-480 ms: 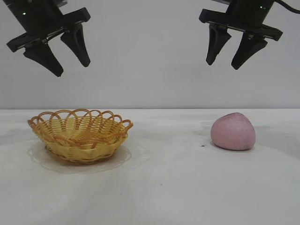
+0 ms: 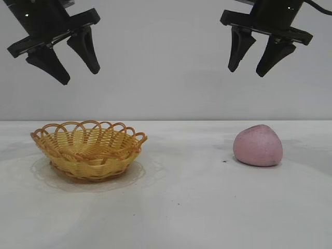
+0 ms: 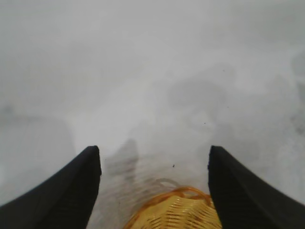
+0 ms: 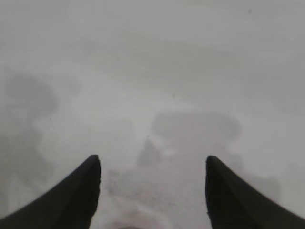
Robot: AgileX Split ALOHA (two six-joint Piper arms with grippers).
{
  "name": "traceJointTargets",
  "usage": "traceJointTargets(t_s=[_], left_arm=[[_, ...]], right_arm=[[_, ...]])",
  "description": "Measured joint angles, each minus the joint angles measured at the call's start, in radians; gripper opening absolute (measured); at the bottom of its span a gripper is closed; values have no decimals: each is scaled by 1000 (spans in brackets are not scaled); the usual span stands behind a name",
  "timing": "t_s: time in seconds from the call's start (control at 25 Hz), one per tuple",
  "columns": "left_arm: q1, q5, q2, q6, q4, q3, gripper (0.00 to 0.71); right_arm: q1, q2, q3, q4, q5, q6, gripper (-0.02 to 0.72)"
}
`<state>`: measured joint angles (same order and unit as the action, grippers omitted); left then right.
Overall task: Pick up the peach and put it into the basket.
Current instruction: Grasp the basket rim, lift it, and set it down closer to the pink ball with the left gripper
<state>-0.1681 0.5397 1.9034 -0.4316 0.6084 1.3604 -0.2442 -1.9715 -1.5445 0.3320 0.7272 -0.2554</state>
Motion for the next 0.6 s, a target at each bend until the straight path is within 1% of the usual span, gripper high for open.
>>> traceJointTargets(t_s=[0.2, 0.28, 0.36, 0.48, 0.6], left_arm=[[0, 0, 0, -7, 0, 0, 468], [0, 10, 0, -48, 0, 3, 468], [0, 53, 1, -111, -10, 24, 468], [0, 133, 1, -204, -69, 77, 468], [0, 237, 1, -232, -148, 147, 468]], right_arm=[[0, 0, 0, 0, 0, 0, 403], [0, 0, 0, 0, 0, 0, 403], [0, 0, 0, 0, 0, 0, 403], [0, 0, 0, 0, 0, 0, 403], [0, 0, 0, 0, 6, 0, 403]])
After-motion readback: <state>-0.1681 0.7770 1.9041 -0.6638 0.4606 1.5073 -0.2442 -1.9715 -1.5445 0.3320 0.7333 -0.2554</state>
